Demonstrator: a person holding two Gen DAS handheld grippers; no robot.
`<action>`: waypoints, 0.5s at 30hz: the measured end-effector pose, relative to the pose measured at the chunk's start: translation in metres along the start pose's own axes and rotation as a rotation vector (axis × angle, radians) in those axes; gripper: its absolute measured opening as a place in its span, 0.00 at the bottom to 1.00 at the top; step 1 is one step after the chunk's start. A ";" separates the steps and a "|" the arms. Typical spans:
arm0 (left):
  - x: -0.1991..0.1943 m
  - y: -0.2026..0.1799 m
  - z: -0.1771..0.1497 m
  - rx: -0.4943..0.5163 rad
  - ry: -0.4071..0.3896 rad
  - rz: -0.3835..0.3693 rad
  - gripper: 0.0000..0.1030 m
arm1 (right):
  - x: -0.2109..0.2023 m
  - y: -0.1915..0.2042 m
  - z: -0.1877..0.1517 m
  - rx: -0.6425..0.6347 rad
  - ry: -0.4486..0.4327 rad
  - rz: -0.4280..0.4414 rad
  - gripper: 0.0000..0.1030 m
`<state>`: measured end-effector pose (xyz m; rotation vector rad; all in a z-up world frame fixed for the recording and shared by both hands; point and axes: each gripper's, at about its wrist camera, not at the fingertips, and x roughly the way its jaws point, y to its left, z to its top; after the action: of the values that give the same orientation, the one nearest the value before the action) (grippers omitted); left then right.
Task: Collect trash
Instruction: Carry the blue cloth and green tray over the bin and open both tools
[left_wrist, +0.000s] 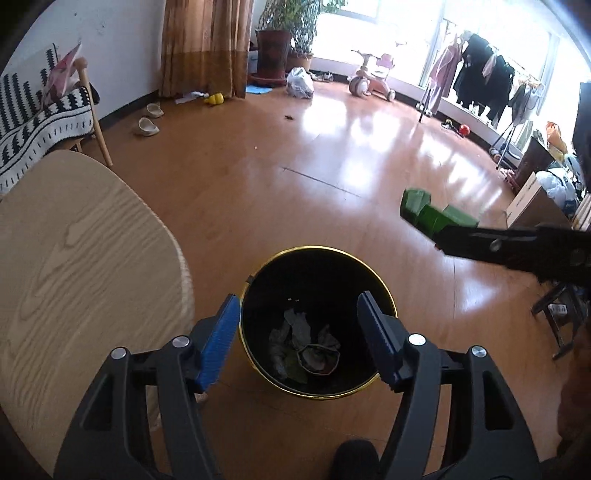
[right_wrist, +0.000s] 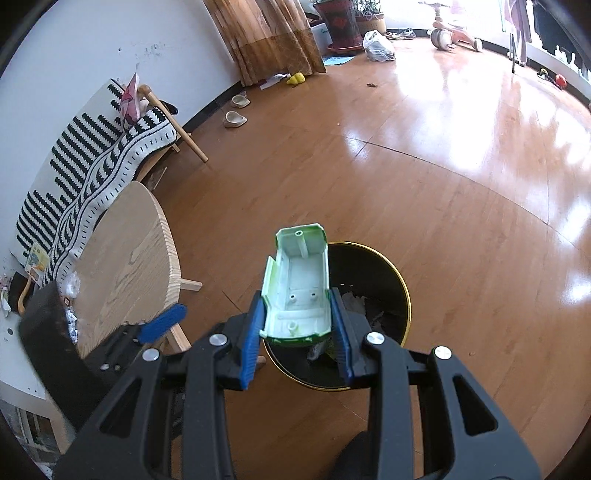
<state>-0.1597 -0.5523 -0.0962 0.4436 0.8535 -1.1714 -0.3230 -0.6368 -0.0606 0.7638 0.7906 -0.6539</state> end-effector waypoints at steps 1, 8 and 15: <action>-0.004 0.000 0.000 0.001 -0.005 0.001 0.66 | 0.001 0.000 0.000 0.000 0.001 -0.003 0.33; -0.053 0.021 -0.006 -0.005 -0.062 0.027 0.74 | 0.015 0.019 -0.001 -0.029 0.022 -0.043 0.33; -0.104 0.049 -0.028 0.016 -0.103 0.085 0.82 | 0.025 0.033 0.000 -0.020 0.010 -0.126 0.72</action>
<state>-0.1377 -0.4511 -0.0384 0.4250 0.7306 -1.1135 -0.2843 -0.6238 -0.0689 0.7030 0.8579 -0.7542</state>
